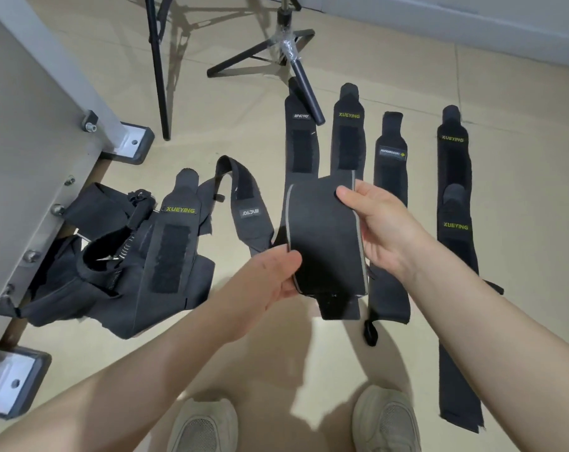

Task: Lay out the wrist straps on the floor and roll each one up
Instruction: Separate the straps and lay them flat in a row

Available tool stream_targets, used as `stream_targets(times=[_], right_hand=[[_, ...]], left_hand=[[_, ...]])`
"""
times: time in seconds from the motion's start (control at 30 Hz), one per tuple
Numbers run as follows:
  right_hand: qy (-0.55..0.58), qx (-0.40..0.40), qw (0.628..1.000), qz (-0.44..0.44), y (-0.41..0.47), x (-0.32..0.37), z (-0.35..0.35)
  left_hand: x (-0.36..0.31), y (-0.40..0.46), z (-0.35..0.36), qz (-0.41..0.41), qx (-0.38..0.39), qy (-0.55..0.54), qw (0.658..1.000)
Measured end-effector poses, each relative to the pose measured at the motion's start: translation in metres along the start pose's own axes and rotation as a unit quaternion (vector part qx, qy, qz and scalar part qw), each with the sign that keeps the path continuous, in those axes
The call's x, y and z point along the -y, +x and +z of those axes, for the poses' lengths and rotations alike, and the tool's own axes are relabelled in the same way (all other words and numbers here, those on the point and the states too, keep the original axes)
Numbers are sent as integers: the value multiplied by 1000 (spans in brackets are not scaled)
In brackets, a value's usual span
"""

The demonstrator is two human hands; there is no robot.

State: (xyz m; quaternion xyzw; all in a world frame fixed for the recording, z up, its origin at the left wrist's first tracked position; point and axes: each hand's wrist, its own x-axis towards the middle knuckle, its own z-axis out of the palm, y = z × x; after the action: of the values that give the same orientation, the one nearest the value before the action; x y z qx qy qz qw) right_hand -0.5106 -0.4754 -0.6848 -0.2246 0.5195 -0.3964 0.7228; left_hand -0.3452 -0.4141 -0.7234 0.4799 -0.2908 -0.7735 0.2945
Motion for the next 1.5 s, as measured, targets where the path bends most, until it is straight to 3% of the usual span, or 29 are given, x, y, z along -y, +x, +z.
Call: stream_targets(times=[0.07,0.13,0.23,0.37,0.47,0.57,0.7,0.8,0.9,0.97,1.07,1.17,1.3,1.4,1.5], right_hand=[[-7,-46,999,-22,-6,12,-7],[-89,-107,988,-64,-16,22,-16],[-232,-183,941,-165,-33,30,-32],[-375,-157,848,-341,-61,41,-47],[-382,-54,844,-372,-77,51,-54],[-386,-34,828,-406,-85,61,-58],[-311,-60,842,-437,-84,70,-68],[-193,-71,881,-426,-85,69,-83],[-82,-122,909,-390,-92,67,-109],[-46,-190,900,-390,-101,70,-123],[7,-265,885,-382,-112,75,-143],[55,-272,885,-373,-124,87,-155],[82,-317,853,-406,-150,110,-172],[55,-333,833,-439,-175,122,-186],[23,-335,828,-449,-193,123,-214]], left_hand=[[-17,-9,12,74,33,55,995],[-39,-18,29,129,34,69,989],[-70,-16,56,165,50,27,985],[-95,-2,86,184,70,-3,980],[-106,11,106,177,52,-13,983],[-114,22,122,173,33,-6,984],[-121,36,142,200,14,42,979],[-117,46,158,221,1,90,971],[-105,53,174,270,-66,203,939],[-98,53,189,282,-59,221,932],[-87,51,225,261,34,249,932],[-79,47,263,272,86,293,912],[-79,46,310,333,59,237,911],[-79,47,353,392,55,270,878],[-69,54,389,332,138,247,900]])
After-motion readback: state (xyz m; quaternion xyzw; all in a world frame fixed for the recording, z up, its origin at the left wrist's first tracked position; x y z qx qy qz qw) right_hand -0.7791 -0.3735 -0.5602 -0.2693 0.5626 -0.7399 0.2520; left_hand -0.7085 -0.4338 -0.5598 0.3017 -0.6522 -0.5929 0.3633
